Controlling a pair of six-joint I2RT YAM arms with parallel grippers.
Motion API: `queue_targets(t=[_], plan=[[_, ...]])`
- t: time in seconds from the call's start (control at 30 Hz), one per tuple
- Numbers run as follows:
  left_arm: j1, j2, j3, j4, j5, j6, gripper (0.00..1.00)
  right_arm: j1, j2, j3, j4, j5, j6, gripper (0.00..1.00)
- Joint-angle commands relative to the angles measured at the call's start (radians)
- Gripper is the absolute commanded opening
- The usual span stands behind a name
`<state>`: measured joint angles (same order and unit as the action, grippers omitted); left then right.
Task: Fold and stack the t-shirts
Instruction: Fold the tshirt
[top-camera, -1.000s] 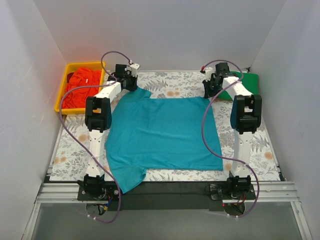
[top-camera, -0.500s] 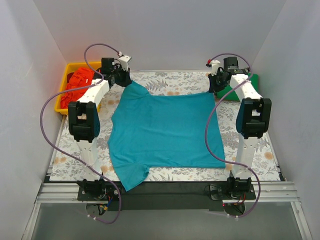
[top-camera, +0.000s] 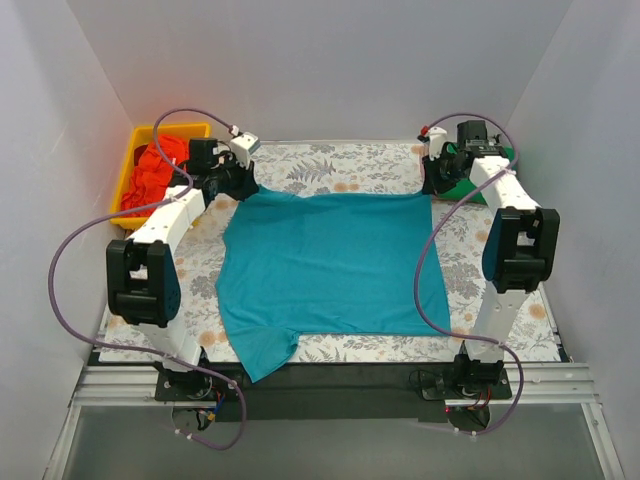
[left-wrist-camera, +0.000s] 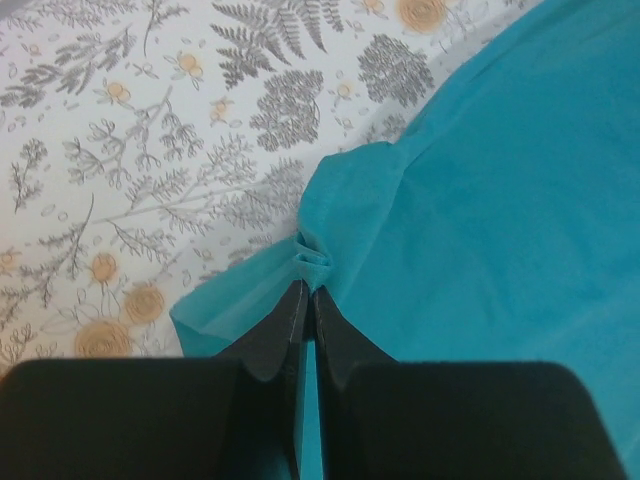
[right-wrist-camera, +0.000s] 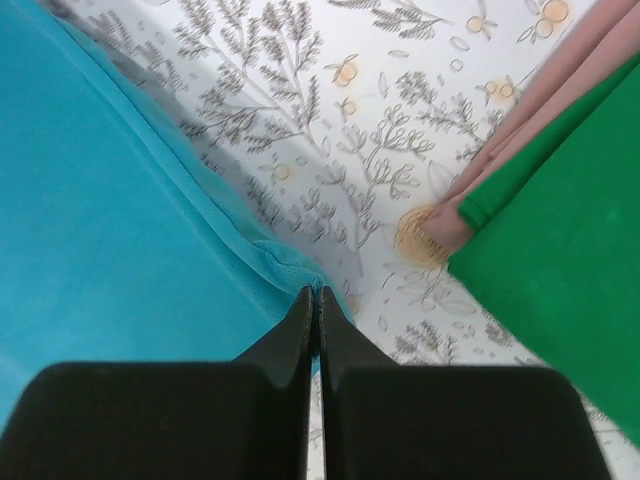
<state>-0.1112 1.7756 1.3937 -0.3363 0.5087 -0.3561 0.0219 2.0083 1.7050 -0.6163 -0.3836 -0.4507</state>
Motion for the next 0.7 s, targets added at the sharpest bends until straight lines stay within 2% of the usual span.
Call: queue_targets(t=[0.0,0.37,0.67], plan=[[0.001,-0.163,-0.097,-0.01,-0.006,0.049,0.0,-0.013,-0.12,-0.071,-0.005,-0.064,-0.04,0.01],[0.002,-0.315,-0.229,-0.058,-0.026,0.074,0.0,-0.011,-0.275,-0.291,-0.01,-0.101,-0.1,0.01],[0.002,-0.43,-0.424,-0.073,-0.038,0.108,0.0,-0.011,-0.296,-0.387,-0.007,-0.074,-0.154,0.01]])
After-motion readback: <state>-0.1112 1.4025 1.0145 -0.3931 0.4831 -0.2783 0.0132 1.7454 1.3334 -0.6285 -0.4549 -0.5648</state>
